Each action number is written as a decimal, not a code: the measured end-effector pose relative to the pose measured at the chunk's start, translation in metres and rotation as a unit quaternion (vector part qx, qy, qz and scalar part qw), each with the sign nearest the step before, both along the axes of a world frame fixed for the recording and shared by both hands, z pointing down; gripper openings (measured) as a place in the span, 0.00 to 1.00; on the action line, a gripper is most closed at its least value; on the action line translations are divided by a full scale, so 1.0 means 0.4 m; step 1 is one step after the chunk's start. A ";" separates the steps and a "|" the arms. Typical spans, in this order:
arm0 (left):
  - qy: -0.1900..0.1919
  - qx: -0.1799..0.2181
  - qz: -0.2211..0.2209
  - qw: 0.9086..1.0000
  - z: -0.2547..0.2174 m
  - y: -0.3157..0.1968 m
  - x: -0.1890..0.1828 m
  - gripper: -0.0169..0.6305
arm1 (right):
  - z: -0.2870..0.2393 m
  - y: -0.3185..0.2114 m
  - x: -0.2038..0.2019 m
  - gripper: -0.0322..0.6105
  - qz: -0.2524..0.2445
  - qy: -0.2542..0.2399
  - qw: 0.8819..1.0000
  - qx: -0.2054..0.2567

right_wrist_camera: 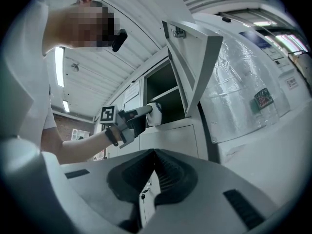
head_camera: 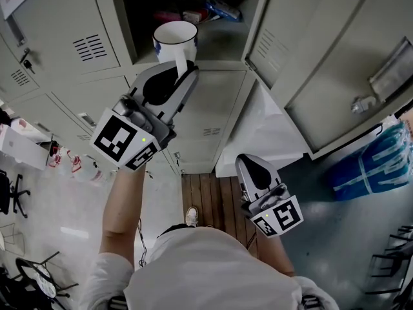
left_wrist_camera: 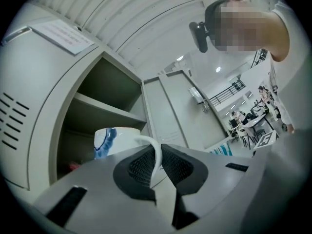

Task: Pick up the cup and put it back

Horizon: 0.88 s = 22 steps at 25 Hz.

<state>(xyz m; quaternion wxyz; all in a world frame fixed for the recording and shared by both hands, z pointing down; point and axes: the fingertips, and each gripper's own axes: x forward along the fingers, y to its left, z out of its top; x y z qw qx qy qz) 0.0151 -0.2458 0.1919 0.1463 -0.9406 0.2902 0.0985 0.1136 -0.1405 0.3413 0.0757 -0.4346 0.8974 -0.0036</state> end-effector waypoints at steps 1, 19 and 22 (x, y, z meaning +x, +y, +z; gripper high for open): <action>0.002 0.002 0.001 1.000 0.001 0.012 -0.004 0.11 | 0.000 -0.001 0.005 0.08 0.002 0.000 1.000 0.000; 0.014 0.027 -0.020 0.999 0.084 0.163 -0.076 0.11 | -0.011 -0.025 0.081 0.08 0.028 -0.016 0.999 0.007; 0.006 0.018 -0.036 0.999 0.123 0.188 -0.091 0.11 | -0.015 -0.025 0.099 0.08 0.036 -0.018 0.999 0.009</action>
